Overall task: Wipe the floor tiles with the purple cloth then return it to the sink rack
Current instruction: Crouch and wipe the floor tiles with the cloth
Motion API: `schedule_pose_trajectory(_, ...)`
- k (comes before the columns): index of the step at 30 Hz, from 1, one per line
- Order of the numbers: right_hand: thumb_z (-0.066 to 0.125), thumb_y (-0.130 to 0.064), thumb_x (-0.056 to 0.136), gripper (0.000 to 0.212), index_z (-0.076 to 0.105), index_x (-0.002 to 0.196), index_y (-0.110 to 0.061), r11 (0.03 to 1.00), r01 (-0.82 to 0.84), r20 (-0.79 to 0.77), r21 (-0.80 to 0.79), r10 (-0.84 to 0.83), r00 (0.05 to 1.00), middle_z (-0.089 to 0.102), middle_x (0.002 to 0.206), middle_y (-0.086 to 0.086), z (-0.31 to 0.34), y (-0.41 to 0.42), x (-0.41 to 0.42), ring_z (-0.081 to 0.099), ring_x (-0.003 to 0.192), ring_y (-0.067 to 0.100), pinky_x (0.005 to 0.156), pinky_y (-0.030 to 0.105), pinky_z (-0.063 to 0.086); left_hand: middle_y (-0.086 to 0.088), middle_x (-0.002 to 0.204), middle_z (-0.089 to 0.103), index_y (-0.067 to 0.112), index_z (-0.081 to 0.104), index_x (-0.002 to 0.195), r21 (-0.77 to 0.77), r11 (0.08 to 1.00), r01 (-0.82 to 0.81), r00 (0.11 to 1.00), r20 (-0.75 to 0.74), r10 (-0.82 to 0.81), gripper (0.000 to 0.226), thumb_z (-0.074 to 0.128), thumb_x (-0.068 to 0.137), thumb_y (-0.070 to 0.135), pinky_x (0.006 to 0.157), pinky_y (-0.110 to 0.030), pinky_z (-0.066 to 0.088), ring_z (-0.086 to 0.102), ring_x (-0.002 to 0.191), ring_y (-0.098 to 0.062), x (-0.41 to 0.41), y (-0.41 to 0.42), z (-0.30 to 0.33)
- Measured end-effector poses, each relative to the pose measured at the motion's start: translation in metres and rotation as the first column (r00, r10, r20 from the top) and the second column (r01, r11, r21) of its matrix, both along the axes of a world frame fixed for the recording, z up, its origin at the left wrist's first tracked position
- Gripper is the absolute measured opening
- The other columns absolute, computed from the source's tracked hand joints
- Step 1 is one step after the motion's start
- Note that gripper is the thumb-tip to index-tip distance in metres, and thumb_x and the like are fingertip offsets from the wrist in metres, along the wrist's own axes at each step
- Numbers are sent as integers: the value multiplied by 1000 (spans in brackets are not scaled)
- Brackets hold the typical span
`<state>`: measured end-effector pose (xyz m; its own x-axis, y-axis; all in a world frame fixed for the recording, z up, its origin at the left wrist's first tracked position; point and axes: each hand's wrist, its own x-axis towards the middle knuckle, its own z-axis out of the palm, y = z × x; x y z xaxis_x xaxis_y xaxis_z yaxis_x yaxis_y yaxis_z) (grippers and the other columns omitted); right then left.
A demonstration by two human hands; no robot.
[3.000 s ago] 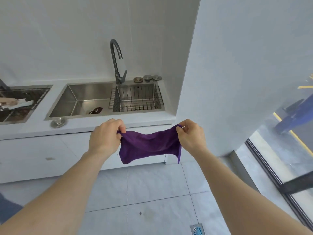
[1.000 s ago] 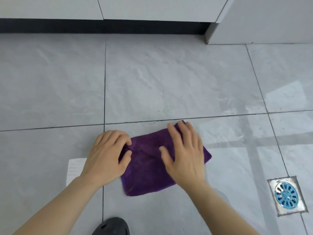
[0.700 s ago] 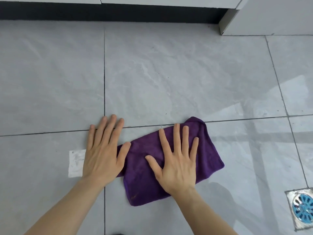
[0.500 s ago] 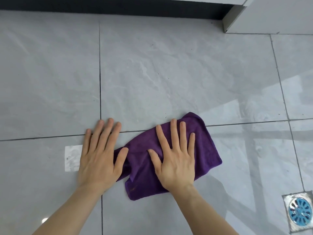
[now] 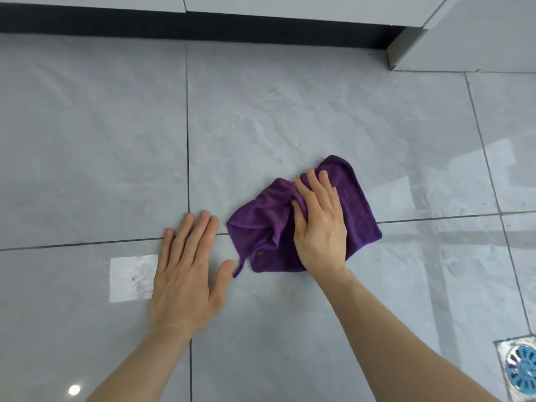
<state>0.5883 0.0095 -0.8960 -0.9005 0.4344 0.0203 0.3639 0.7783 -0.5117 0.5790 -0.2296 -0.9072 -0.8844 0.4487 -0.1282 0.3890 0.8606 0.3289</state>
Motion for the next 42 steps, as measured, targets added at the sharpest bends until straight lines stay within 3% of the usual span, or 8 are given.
schedule_pose_trajectory(4, 52, -22, 106, 21, 68, 113, -11, 958, 235, -63, -163, -248, 967, 54, 131, 1, 30, 3, 5, 60, 97, 9, 78, 32, 49, 4, 172, 17, 18, 19, 163, -3, 1000, 11, 1000, -10, -11, 73, 22, 101, 56, 129, -49, 11, 9, 161, -17, -1, -1, -3)
schedule_pose_trajectory(9, 55, -27, 102, 8, 61, 102, -32, 863, 284, -27, -419, -324, 946, 65, 79, -14, 69, -17, 44, 61, 68, 6, 63, 19, 45, 3, 172, 18, 17, 20, 163, -14, 1000, 9, 1000, -21, -9, 72, 20, 102, 56, 129, -51, 13, 9, 161, -17, 1, -1, -5)
schedule_pose_trajectory(11, 61, -29, 98, 22, 52, 112, -44, 856, 226, -49, -464, -280, 959, 69, 89, -21, 70, -38, 65, 67, 74, 3, 61, 13, 48, 3, 172, 18, 18, 20, 163, -7, 1000, 4, 1000, -27, -4, 71, 20, 102, 55, 129, -51, 13, 9, 161, -16, 1, -1, -5)
schedule_pose_trajectory(14, 66, -37, 96, 38, 50, 131, -40, 927, 4, -96, -376, -43, 994, 63, 120, -25, 61, -65, 86, 66, 110, 6, 85, 20, 54, 3, 172, 19, 18, 21, 163, 13, 1000, 6, 999, -33, -6, 70, 20, 102, 54, 129, -49, 12, 10, 160, -16, 1, -1, -5)
schedule_pose_trajectory(18, 57, -43, 104, 47, 57, 145, -22, 917, -397, -8, 27, 397, 918, 40, 164, 2, 22, -66, 94, 26, 158, 27, 125, 45, 29, 1, 172, 21, 16, 23, 162, 25, 1000, 13, 999, -40, -12, 70, 18, 103, 52, 129, -49, 11, 10, 160, -16, 1, -1, -5)
schedule_pose_trajectory(22, 42, -52, 107, 54, 41, 157, -31, 838, -523, 156, 151, 503, 850, 20, 173, 6, -4, -58, 82, 8, 162, 29, 129, 51, 17, 1, 172, 20, 16, 21, 162, 25, 1000, 4, 999, -51, -3, 70, 22, 103, 53, 130, -48, 11, 11, 160, -16, 0, -1, -8)
schedule_pose_trajectory(33, 37, -57, 106, 58, 32, 160, -37, 777, -568, 135, 271, 554, 821, 17, 174, 6, -19, -36, -13, 6, 162, 28, 129, 51, 13, -4, 172, 19, 9, 21, 162, -65, 998, -9, 999, -48, 6, 72, 22, 102, 49, 129, -51, 15, 12, 160, -19, 1, 1, -9)
schedule_pose_trajectory(42, 33, -54, 108, 56, 32, 160, -33, 944, -157, 141, 291, 120, 983, 19, 173, 11, -18, 11, -36, 10, 161, 33, 130, 49, 12, 2, 173, 15, 15, 16, 163, -60, 998, -10, 999, -38, 8, 71, 26, 102, 49, 129, -50, 13, 11, 160, -18, 0, 0, -8)
